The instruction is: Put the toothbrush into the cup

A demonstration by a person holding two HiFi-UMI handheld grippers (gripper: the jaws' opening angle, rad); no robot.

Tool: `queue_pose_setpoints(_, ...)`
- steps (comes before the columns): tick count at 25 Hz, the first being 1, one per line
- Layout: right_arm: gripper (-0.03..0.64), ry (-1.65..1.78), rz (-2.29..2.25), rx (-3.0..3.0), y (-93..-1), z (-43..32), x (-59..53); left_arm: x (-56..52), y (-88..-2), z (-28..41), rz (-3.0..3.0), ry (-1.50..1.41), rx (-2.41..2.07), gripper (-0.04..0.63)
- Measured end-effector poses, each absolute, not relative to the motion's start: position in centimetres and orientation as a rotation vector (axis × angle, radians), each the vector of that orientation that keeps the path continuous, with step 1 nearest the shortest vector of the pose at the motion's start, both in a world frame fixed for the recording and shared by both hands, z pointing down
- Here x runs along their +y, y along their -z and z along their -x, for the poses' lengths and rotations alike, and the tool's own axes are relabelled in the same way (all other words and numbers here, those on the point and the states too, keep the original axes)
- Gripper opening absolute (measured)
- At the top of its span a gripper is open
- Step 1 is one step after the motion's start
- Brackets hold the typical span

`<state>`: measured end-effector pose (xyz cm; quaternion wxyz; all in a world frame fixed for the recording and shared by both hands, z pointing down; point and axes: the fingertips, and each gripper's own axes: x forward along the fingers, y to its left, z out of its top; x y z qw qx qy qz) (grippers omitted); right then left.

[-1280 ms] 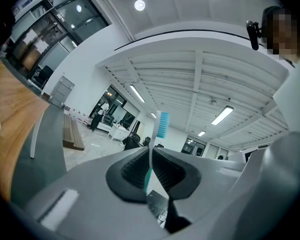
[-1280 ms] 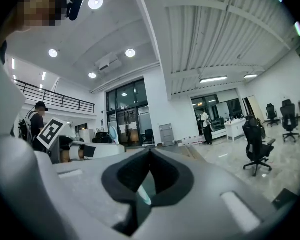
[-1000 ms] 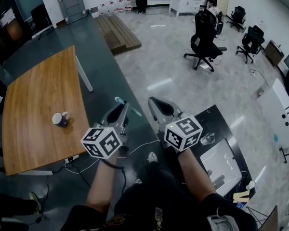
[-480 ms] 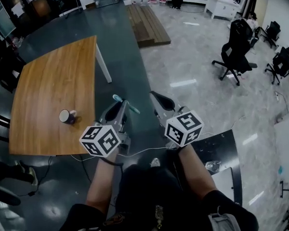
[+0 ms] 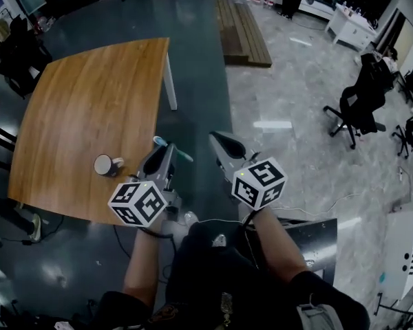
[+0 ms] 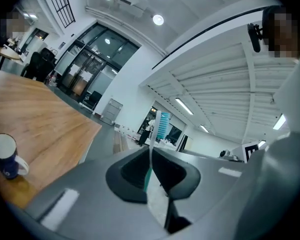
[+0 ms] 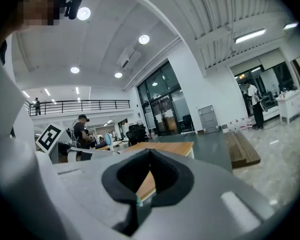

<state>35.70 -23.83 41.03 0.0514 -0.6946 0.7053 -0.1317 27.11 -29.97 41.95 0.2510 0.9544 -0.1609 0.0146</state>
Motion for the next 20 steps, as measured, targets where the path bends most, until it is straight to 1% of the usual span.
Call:
queue_pose_setpoints(5,0.003,0.419,2.062,2.263,-42.3,-33.8,-31.2,-37.1,-42.9,-25.2,-2.581,0.004,-0.524,0.028)
queue_pose_setpoints(13,0.003,0.426,1.896,2.459,-42.0,-30.9,-38.7,-43.1,-43.4,-21.1,-2.515,0.053,-0.746,0.028)
queue_pose_setpoints(16,0.003,0.430,1.793,2.562,-42.4,-28.2,-41.6,-45.2,-43.6,-17.9,-2.467,0.091,-0.848,0.028)
queue_pose_setpoints(20,0.003,0.414,1.554,2.734,-42.3,-22.3,-46.2,-48.5,-42.8,-10.8,-2.381,0.193,-1.064,0.028)
